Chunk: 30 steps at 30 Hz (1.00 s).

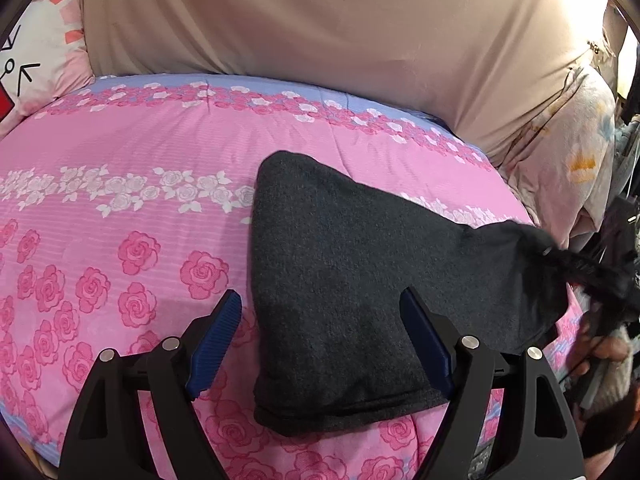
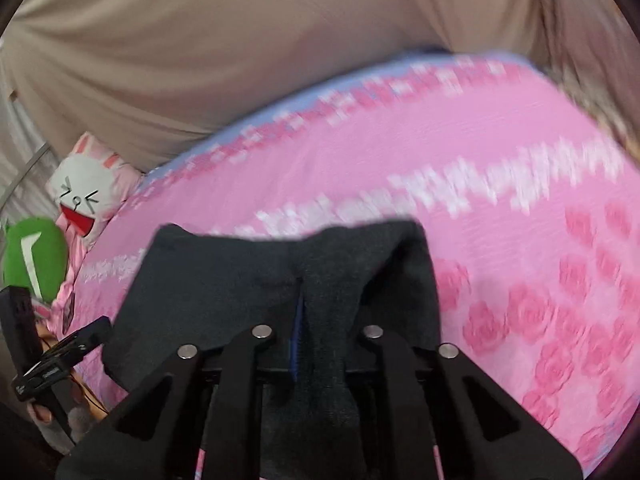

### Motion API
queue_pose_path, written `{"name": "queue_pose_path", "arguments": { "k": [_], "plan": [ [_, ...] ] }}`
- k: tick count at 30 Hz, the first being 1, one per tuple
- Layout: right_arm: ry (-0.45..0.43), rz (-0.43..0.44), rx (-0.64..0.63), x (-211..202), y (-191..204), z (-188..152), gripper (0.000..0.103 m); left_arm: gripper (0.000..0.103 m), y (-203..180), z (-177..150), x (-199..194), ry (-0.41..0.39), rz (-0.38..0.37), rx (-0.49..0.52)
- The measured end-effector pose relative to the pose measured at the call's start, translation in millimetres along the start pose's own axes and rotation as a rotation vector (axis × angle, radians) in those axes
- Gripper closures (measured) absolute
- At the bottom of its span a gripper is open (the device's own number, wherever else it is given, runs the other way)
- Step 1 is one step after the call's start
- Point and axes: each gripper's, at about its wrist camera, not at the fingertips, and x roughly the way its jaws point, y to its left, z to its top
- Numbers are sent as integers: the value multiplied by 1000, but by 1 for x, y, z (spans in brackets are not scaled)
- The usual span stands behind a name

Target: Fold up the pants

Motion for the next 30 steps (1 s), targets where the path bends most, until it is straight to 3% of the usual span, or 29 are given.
{"name": "queue_pose_path", "arguments": {
  "k": [3,5,7,8,11,14,15,17,19,21,27,30],
  "plan": [
    [-86,0,-76,-27,16,21,92,25,0,5,-7,-29,-5,-7],
    [-37,-41,-68,-9,1,16,90,24,-1,5,-7,-31,-11,-5],
    [93,-124,-22,27,-26,-5,85,23,-1,4,-3,-19,-15,-14],
    [132,-133,45,35,-41,-19,76,23,0,3,0,-9,-17,-19],
    [69,-82,133,8,-52,-37,60,23,6,0,6,30,-32,-59],
    [72,-87,151,-10,-53,-47,43,23,18,-4,14,78,-116,-134],
    [73,-88,153,-13,-52,-49,43,23,22,-5,19,99,-149,-167],
    [69,-87,126,-19,-44,-52,45,23,27,-9,26,125,-165,-207],
    [80,-72,100,-21,-35,-56,59,23,26,-10,26,124,-155,-206],
    [109,-90,70,-21,-28,-59,98,23,22,-12,22,115,-147,-182],
    [21,101,141,-68,-22,-43,99,23,18,-9,8,88,-159,-150],
    [132,-39,116,-50,-34,-61,92,22,16,-10,4,87,-167,-135]
  ]
}}
